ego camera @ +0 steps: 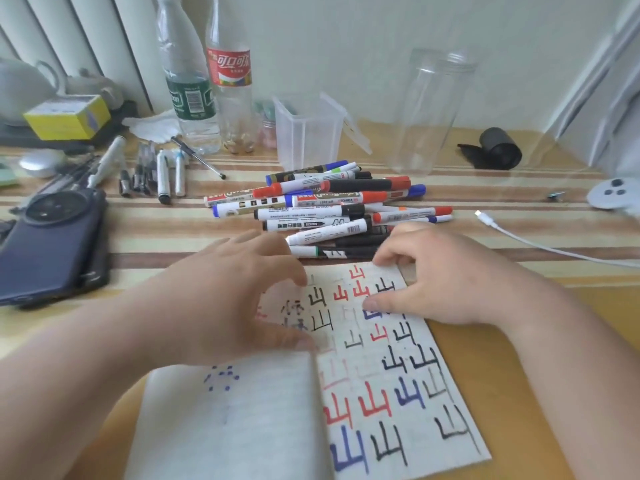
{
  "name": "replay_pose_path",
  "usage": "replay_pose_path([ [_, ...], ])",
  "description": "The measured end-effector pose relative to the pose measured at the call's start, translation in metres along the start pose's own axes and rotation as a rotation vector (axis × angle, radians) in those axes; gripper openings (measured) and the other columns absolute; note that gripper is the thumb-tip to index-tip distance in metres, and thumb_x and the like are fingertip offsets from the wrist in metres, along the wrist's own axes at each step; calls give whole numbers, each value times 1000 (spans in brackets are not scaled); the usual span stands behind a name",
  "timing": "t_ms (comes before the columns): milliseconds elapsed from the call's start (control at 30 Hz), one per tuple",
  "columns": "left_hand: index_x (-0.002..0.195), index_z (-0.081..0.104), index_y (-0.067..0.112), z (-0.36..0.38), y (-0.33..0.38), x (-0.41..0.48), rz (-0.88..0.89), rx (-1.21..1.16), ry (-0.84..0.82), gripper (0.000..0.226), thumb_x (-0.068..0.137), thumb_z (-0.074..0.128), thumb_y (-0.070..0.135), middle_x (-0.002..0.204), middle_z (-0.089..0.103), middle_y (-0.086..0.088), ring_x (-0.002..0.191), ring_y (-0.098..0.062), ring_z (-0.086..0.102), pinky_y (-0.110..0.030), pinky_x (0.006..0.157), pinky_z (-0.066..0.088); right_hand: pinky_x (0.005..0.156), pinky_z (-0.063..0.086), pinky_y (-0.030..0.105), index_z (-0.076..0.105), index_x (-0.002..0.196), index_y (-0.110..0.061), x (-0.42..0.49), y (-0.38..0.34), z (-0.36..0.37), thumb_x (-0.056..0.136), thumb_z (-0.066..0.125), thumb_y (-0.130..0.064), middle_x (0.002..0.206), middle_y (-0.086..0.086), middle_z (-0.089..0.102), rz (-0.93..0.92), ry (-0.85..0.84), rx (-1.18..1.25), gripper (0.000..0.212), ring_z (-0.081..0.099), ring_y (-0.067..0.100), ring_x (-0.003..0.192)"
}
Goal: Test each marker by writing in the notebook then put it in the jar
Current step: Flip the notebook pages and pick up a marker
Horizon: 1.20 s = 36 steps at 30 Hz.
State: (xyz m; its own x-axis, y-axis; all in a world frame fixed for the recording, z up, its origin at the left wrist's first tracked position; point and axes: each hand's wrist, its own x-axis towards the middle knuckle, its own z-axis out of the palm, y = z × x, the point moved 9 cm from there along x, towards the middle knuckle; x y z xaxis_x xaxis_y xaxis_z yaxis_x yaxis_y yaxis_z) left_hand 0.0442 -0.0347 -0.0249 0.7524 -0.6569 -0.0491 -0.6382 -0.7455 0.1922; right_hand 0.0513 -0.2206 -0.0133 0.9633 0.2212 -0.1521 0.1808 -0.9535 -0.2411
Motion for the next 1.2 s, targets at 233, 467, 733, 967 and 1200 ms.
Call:
replay_pose_path([
  [233, 127, 50, 52, 4, -3, 0, 6, -7, 5, 84, 64, 28, 103, 130, 39, 33, 125, 5, 34, -29, 107, 32, 91, 49, 32, 59, 107, -39, 3, 2, 1, 59, 75, -77, 108, -25, 46, 65, 2, 28, 63, 48, -1, 104],
  [467, 120, 60, 46, 6, -6, 5, 24, -178, 82, 72, 68, 43, 93, 121, 45, 30, 121, 2, 37, -31, 107, 34, 66, 44, 28, 53, 86, -34, 3, 2, -5, 69, 82, -56, 89, -18, 56, 67, 117, 85, 41, 53, 3, 81],
  [733, 119, 62, 43, 2, -8, 7, 0, -247, 121, 59, 73, 55, 79, 121, 49, 28, 119, 1, 43, -28, 105, 40, 60, 47, 28, 70, 72, -24, 6, 13, -7, 90, 71, -36, 69, -8, 68, 52, 185, 284, 22, 60, 6, 67],
  [967, 130, 57, 41, -1, -3, 7, -8, -193, 174, 70, 75, 43, 82, 126, 52, 25, 120, -1, 43, -32, 107, 39, 54, 39, 27, 63, 66, -18, 4, 8, -10, 95, 62, -40, 58, -7, 57, -58, 189, 314, 37, 50, 9, 55],
  [1200, 72, 65, 14, -20, 14, 1, 50, -797, 348, 65, 83, 51, 77, 61, 52, -8, 60, -26, 48, -43, 59, 44, 65, 50, 54, 65, 93, 4, 4, -35, 20, 78, 63, -73, 90, 39, 63, -220, -171, 1211, 79, 58, 55, 71],
])
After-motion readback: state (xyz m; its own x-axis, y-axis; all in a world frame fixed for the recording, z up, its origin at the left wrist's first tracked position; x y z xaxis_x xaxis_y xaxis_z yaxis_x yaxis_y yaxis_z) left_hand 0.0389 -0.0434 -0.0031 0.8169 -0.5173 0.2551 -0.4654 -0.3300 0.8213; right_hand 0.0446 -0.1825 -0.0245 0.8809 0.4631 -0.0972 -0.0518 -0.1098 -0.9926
